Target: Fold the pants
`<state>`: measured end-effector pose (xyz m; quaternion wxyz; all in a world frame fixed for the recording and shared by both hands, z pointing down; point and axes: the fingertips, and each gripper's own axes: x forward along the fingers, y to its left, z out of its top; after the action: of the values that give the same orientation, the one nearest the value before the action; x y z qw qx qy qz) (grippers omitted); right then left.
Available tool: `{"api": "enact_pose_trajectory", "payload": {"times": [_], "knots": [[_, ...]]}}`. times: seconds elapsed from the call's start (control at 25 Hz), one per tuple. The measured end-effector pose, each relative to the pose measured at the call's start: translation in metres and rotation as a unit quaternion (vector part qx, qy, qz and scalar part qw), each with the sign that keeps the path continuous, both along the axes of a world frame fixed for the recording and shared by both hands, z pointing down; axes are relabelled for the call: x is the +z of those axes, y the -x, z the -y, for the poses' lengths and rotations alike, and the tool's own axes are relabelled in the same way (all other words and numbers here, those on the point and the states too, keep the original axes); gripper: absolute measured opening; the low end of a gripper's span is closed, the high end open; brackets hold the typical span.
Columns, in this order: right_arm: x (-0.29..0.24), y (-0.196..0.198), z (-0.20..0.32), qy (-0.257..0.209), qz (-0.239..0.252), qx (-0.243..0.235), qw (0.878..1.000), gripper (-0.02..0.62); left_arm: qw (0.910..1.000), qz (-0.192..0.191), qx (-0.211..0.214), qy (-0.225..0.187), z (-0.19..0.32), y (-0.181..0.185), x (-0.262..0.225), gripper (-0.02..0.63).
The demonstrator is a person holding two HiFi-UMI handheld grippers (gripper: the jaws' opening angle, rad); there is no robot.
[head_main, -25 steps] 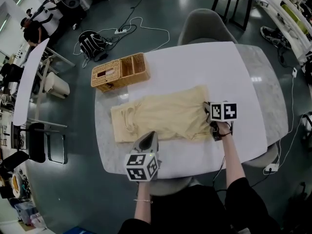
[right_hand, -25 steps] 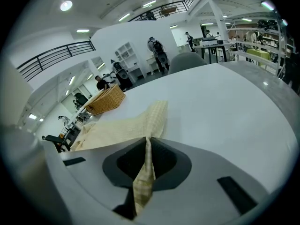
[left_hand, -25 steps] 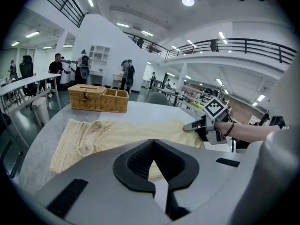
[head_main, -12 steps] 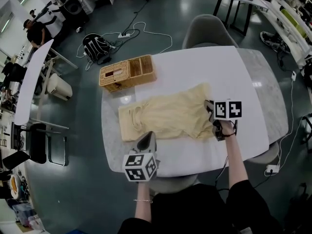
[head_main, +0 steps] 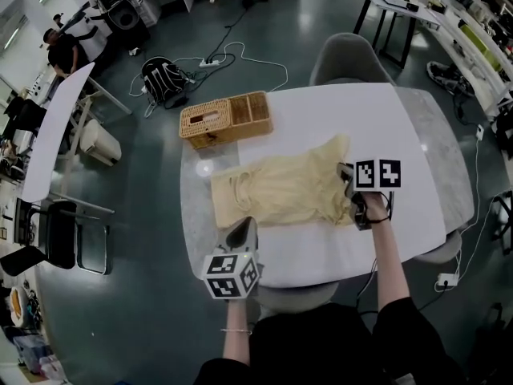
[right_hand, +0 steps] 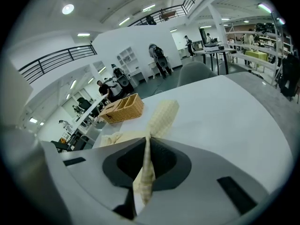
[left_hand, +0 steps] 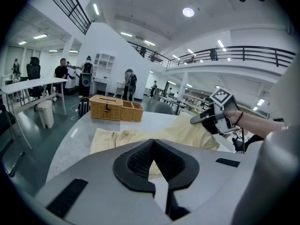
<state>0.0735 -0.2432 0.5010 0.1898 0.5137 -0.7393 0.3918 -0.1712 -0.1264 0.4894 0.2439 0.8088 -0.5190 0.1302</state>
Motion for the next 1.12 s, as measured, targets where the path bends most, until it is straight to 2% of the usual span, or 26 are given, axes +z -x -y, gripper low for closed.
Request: {"api": "enact_pose_trajectory", "payload": {"times": [0.68, 1.12], "knots": [[-0.031, 0.083, -0.011, -0.019, -0.054, -0.019, 0.998, 0.029, 0.9997, -0.019, -0.007, -0.014, -0.009, 0.067, -0.007, 0.008], [-0.048, 0.116, -0.011, -0.029, -0.058, -0.021, 0.998, 0.029, 0.9994, -0.029, 0.000, -0.017, -0.003, 0.094, -0.005, 0.008]]}}
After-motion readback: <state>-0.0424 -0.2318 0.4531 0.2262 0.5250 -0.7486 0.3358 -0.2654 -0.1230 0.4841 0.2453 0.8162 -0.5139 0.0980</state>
